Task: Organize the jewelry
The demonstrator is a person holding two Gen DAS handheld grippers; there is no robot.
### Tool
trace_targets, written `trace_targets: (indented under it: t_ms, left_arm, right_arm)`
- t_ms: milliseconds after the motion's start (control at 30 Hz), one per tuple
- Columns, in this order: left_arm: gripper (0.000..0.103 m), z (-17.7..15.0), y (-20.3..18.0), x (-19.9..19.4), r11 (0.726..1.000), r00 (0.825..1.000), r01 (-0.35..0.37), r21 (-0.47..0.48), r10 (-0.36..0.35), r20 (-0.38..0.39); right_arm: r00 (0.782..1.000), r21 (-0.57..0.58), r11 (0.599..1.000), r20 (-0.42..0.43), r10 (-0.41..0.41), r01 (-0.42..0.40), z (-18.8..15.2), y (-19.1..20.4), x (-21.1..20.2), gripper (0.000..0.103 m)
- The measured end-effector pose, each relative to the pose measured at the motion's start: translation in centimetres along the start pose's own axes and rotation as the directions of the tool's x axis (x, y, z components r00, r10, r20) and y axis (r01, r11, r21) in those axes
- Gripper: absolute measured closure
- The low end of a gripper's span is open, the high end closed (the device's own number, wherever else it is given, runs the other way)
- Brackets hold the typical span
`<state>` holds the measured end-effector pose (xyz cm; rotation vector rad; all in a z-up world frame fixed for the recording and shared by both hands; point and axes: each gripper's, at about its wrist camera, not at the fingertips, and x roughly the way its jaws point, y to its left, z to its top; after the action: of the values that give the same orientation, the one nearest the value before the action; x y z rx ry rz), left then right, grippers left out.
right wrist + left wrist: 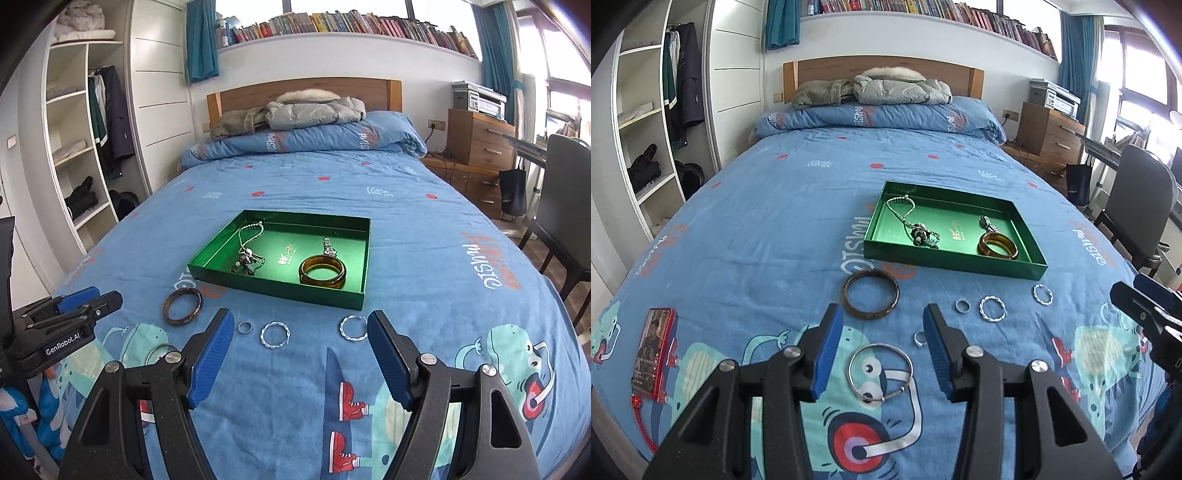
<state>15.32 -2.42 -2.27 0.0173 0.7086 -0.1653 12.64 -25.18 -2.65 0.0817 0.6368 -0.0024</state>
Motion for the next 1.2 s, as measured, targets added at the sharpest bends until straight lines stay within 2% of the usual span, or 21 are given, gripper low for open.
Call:
trace_targets:
  t_ms: [233, 467, 1200]
  left_arm:
    - [0.06, -1.8, 0.7, -3.1, 0.999, 0.999, -0.037, -0.015, 0.037, 0.024]
    - [0.06, -2.8, 0.3, -5.1, 0.999, 0.999, -0.044, -0.023, 0.045, 0.026]
    - [0.06, -4.4, -3.1, -8.3, 0.999, 0.999, -0.024, 0.029, 0.023, 0.037]
  right_arm:
    - [1.0, -0.016, 1.0, 0.005, 0.025, -0.025, -1.9, 1.3, -1.9, 0.029]
    - [1.0, -0.021, 0.999, 0.008, 0.029, -0.029, -3.7, 1.8, -3.6, 0.029]
    - [0.998, 0.009, 0.999, 0.053, 0.03, -0.031, -5.8, 0.0, -7.5, 0.029]
